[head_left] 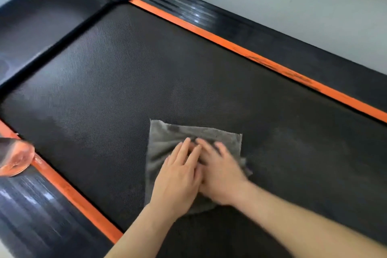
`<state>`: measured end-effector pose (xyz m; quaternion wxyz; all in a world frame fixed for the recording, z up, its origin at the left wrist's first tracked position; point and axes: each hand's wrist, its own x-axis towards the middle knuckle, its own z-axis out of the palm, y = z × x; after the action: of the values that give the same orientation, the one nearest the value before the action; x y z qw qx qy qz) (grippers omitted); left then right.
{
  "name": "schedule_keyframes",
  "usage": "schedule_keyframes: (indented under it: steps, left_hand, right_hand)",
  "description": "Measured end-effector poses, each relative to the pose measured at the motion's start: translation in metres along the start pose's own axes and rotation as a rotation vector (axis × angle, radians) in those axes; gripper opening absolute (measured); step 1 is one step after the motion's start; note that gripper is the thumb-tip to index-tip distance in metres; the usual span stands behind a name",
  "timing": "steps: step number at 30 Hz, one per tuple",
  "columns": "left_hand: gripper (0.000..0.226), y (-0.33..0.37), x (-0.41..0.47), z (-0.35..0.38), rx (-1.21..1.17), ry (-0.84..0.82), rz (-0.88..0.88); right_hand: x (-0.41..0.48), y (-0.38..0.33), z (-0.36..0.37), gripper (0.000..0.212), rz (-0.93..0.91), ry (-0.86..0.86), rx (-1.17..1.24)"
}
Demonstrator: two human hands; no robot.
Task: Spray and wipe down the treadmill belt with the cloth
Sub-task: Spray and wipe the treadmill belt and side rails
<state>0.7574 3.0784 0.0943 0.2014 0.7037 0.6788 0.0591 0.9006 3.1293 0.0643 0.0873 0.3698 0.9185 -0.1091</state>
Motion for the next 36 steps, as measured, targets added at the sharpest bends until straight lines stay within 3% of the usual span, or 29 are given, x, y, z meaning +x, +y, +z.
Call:
schedule_keyframes:
  steps: [2,5,8,10,11,14,15,17,18,20,23,26,28,32,34,36]
  left_hand:
    - [0.054,0.004,-0.004,0.001,0.053,0.029,0.027]
    - [0.053,0.021,-0.003,0.011,0.030,0.011,0.079]
    - [0.053,0.025,0.007,0.010,-0.007,0.035,0.125]
    - [0.050,0.038,0.023,0.013,-0.032,0.078,0.155]
    - [0.048,0.056,0.036,0.018,-0.069,0.119,0.072]
    - [0.062,0.082,0.055,0.015,-0.339,0.173,-0.441]
    - [0.062,0.078,0.055,0.013,-0.252,0.174,-0.412]
    - [0.054,0.057,0.056,0.013,-0.099,0.039,0.081]
    - [0.055,0.044,0.052,0.007,-0.065,-0.041,0.203]
    - [0.058,0.040,0.064,0.012,-0.054,-0.090,0.178]
    - [0.055,0.066,0.083,0.015,0.047,-0.139,0.295]
    - [0.057,0.066,0.092,0.004,0.035,-0.139,0.271]
    - [0.062,0.071,0.092,0.001,-0.042,-0.061,0.240]
    - [0.037,0.050,0.088,-0.011,-0.207,0.047,-0.057]
    - [0.051,0.043,0.084,-0.019,-0.099,0.030,-0.027]
    - [0.060,0.048,0.086,-0.030,-0.012,-0.004,0.069]
  right_hand:
    - [-0.004,0.077,-0.013,0.070,0.247,0.031,-0.015]
    - [-0.018,0.163,-0.034,0.069,0.642,-0.077,0.078]
    - [0.004,0.142,-0.028,0.064,0.843,0.029,0.217]
    - [0.019,0.086,-0.012,0.062,0.662,0.156,0.098]
    - [0.024,0.054,-0.001,0.063,0.526,0.173,0.037]
    - [0.013,0.008,0.011,0.060,0.325,0.165,-0.148]
    - [0.009,0.015,0.005,0.060,0.174,0.115,-0.114]
    - [0.009,0.054,-0.014,0.064,-0.028,-0.008,-0.011]
    - [0.010,0.079,-0.018,0.066,0.011,0.028,-0.001]
    - [0.003,0.139,-0.026,0.071,0.297,0.084,-0.012]
    - [-0.026,0.204,-0.030,0.070,0.676,0.008,0.058]
    - [-0.007,0.190,-0.034,0.065,1.016,0.089,0.203]
    - [0.034,0.150,-0.034,0.063,0.979,0.121,0.215]
    - [0.091,0.094,-0.041,0.057,0.495,0.070,0.193]
    - [0.087,0.113,-0.044,0.057,0.361,0.054,0.162]
    - [0.072,0.149,-0.048,0.059,0.379,0.092,0.145]
